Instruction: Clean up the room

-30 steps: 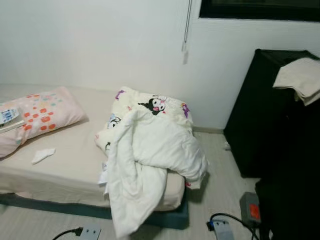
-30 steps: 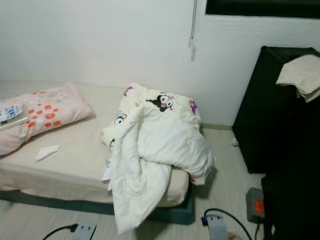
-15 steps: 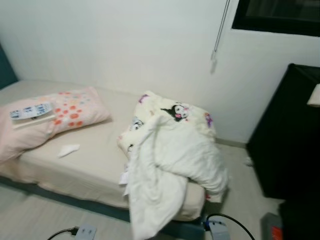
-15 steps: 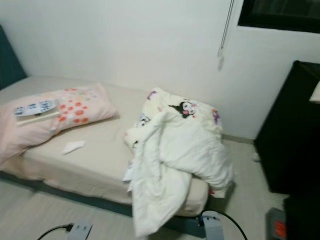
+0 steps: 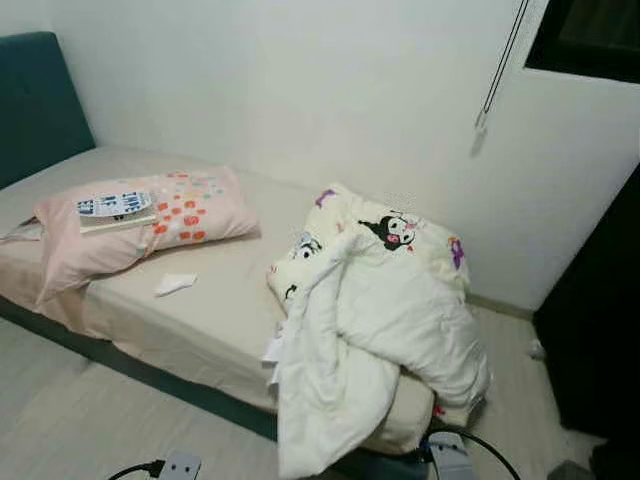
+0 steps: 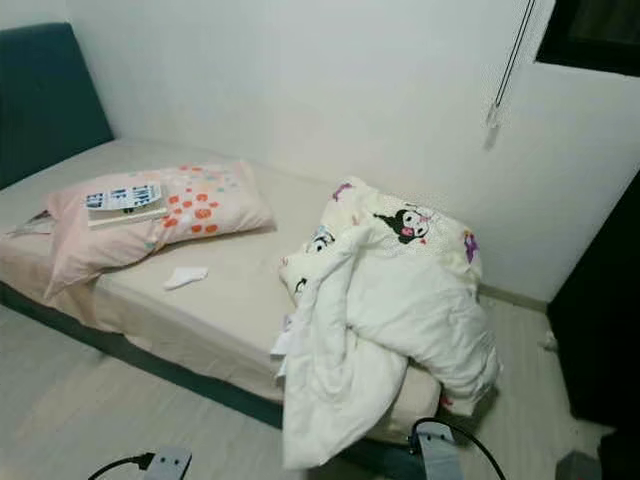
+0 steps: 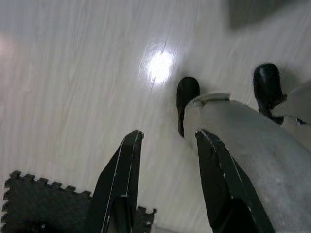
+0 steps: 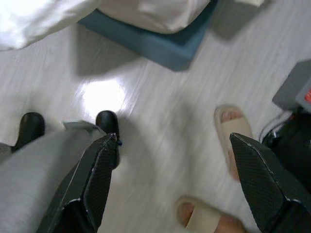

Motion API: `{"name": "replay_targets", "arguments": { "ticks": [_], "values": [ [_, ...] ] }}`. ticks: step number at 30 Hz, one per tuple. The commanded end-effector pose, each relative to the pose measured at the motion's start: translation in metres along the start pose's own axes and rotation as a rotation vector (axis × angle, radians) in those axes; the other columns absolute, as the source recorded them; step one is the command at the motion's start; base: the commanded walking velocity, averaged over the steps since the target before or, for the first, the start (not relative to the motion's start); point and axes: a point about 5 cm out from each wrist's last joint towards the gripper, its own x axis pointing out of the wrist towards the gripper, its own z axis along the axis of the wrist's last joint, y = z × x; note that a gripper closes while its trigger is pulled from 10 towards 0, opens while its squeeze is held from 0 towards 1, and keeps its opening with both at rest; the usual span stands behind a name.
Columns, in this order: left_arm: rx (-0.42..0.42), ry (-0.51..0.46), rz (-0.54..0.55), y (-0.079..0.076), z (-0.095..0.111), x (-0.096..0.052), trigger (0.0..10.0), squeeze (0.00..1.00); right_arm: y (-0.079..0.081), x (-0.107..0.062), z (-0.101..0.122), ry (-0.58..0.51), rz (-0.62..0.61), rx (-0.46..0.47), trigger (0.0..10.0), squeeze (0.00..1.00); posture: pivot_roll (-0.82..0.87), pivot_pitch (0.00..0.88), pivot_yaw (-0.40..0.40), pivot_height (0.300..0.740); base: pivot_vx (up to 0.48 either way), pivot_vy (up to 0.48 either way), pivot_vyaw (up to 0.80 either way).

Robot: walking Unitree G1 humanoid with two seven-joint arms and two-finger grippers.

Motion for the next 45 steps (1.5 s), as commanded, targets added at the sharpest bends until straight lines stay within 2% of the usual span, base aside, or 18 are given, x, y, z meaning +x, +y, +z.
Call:
{"name": "replay_targets", "arguments": {
  "ticks": [1,8,25,45],
  "values": [
    [0.011,-0.004,-0.008,-0.0015,0.0028,0.0004,10.0,0.00,-0.0035,-0.0001,0.0007,0.000,-0.015,0.008,10.0,0.00,-0.15,0.000,-0.049,0.740,0.000,-0.480,0.00],
    [0.016,-0.004,-0.006,-0.0007,0.0031,0.0005,10.0,0.00,-0.0038,0.0000,0.0008,0.000,-0.022,0.005,10.0,0.00,-0.15,0.000,-0.050,0.740,0.000,-0.480,0.00],
    [-0.009,0.001,0.010,0.0005,-0.0009,-0.0001,10.0,0.00,-0.0019,-0.0002,-0.0018,0.007,-0.014,-0.004,10.0,0.00,-0.15,0.000,-0.057,0.740,0.000,0.000,0.00],
    [0.015,-0.006,0.025,0.0071,0.0018,-0.0002,10.0,0.00,0.0006,-0.0004,-0.0044,0.017,0.003,-0.016,10.0,0.00,-0.15,0.000,-0.056,0.740,0.000,0.000,0.00]
  ]
}}
